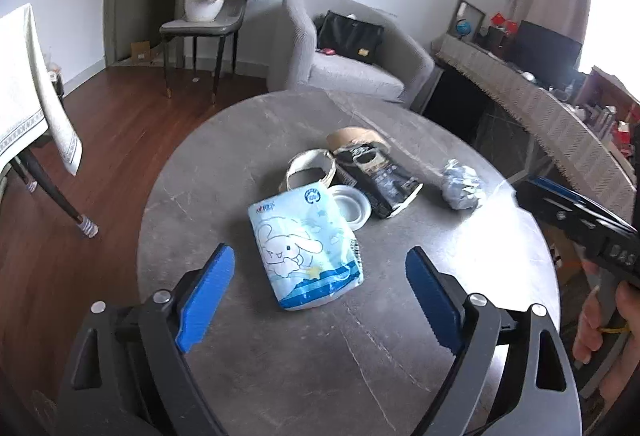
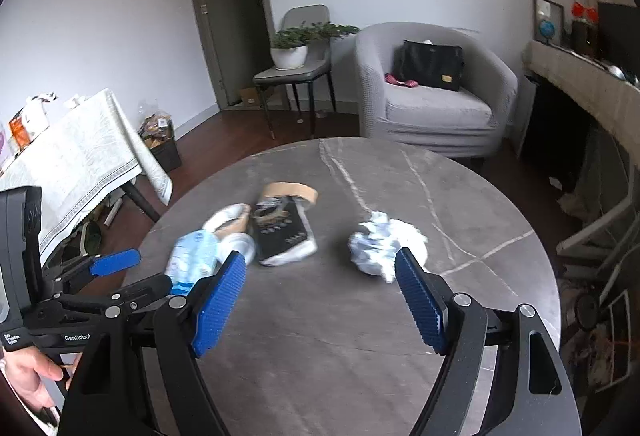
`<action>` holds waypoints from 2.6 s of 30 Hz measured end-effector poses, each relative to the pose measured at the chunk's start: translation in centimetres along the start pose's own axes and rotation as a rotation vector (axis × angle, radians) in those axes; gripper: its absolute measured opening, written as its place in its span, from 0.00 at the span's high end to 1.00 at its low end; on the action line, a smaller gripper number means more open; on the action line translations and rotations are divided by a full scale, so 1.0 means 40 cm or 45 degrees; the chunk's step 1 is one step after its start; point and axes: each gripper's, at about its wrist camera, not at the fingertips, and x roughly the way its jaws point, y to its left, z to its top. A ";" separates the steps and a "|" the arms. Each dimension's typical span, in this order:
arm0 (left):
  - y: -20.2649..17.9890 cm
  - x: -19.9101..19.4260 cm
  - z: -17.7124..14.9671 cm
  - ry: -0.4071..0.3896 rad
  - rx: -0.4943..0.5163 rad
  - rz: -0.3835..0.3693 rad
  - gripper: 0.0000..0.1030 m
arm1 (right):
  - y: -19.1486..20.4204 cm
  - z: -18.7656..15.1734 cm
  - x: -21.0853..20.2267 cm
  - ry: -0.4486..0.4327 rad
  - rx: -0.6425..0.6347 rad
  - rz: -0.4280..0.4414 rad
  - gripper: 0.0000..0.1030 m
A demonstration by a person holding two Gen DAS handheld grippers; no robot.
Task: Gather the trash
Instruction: 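Grasp the blue cartoon-print package with the left tool while the right tool returns to the table, then lift the blue package with the left tool while the right tool grasps the crumpled paper, then drop the blue package into the green bin with the left tool while the right drops the paper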
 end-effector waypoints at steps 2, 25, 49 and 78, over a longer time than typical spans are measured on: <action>-0.003 0.020 -0.002 0.003 -0.020 0.023 0.13 | -0.024 -0.006 0.003 0.004 0.020 -0.011 0.24; -0.006 0.091 0.016 0.028 -0.134 0.168 0.34 | -0.127 -0.025 0.091 0.097 0.170 -0.023 0.10; 0.082 0.017 0.036 -0.025 -0.063 0.124 0.46 | -0.064 -0.003 0.223 0.191 0.152 -0.201 0.13; 0.389 -0.076 -0.045 0.080 0.010 0.213 0.46 | 0.222 0.082 0.206 0.093 -0.021 -0.080 0.42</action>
